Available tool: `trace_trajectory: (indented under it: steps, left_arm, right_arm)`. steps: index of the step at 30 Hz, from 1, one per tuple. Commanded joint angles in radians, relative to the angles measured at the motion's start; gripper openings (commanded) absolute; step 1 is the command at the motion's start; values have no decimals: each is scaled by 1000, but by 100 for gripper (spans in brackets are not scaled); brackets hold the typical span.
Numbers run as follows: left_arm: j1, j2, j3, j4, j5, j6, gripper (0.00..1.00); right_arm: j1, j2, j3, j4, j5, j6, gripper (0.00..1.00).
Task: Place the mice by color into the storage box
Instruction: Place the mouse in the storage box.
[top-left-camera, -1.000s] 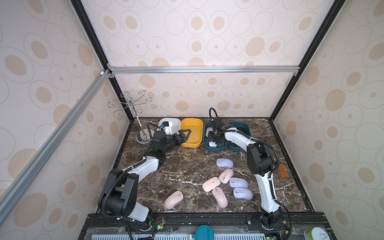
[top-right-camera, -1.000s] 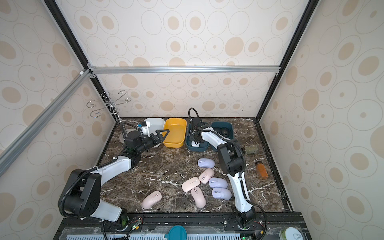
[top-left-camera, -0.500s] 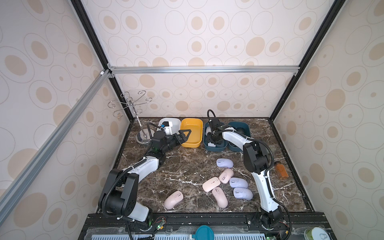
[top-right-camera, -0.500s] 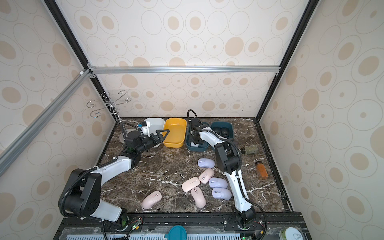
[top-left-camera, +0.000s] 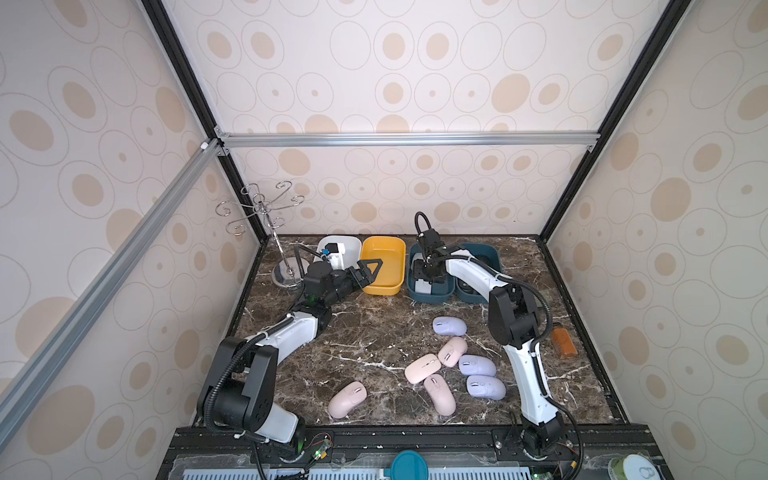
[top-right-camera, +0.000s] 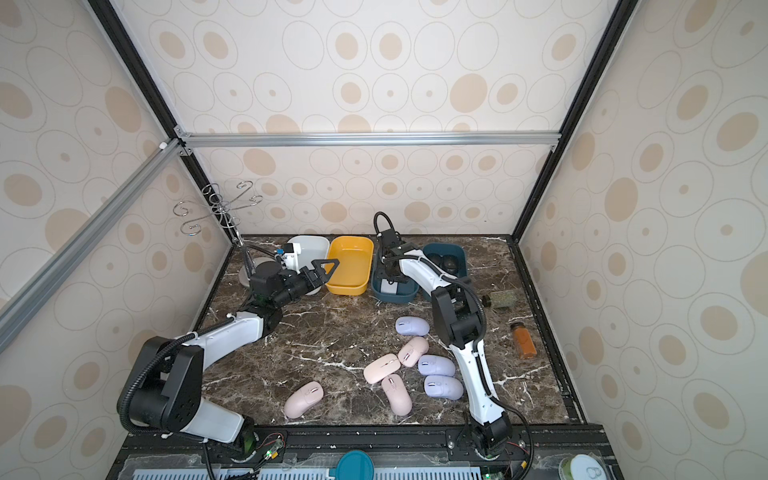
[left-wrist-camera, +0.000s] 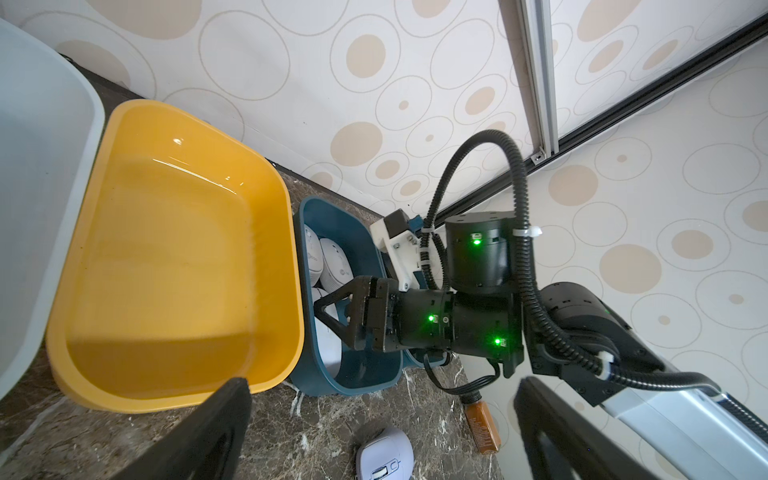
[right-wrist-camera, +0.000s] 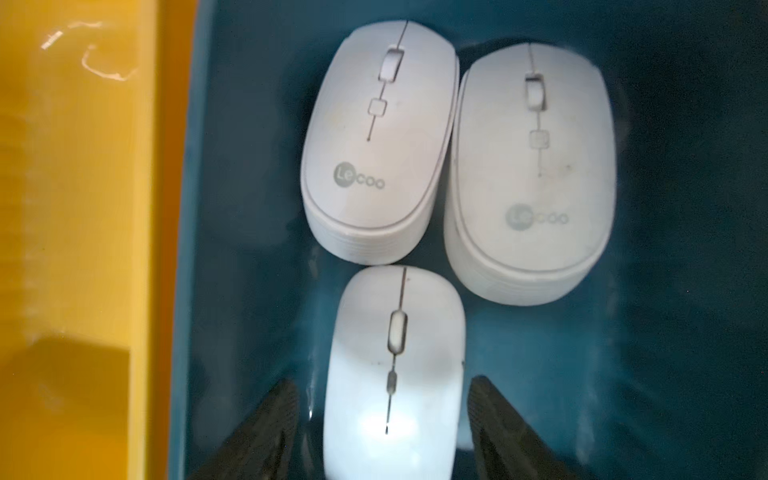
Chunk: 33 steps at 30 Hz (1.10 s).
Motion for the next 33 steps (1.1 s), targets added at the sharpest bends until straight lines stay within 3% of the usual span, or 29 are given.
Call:
trace_trajectory:
  steps: [1,5,9,16,22,27,30,33]
  left_arm:
    - [7,3,34,16,8,8,100]
    - [9,2,33,21,15,3,100]
    - [13,-3,37,3,-2,26,100]
    - [72,-25,53,-82,-60,55,99]
    - [152,-70,40,-99,-109,41,98]
    - [164,-58,42,-119,-117,37,93]
    - [163,-16,58,-148,-113,45,87]
    - [150,30,114,-254,-154,135,80]
  right_arm:
    - [31,-111,-14,-10,32,-26,63]
    - [77,-101,-20,-19,106,-43,60]
    - [111,-104,-41,16,93,-48,54]
    - [170,-105,-35,39,87,-61,30]
    - [216,-127,-86,94,123,-44,33]
    - [228,-58,35,7,65,-81,38]
    - [237,-135,-74,84,95,-70,38]
    - [238,-222,-160,81,116,-75,38]
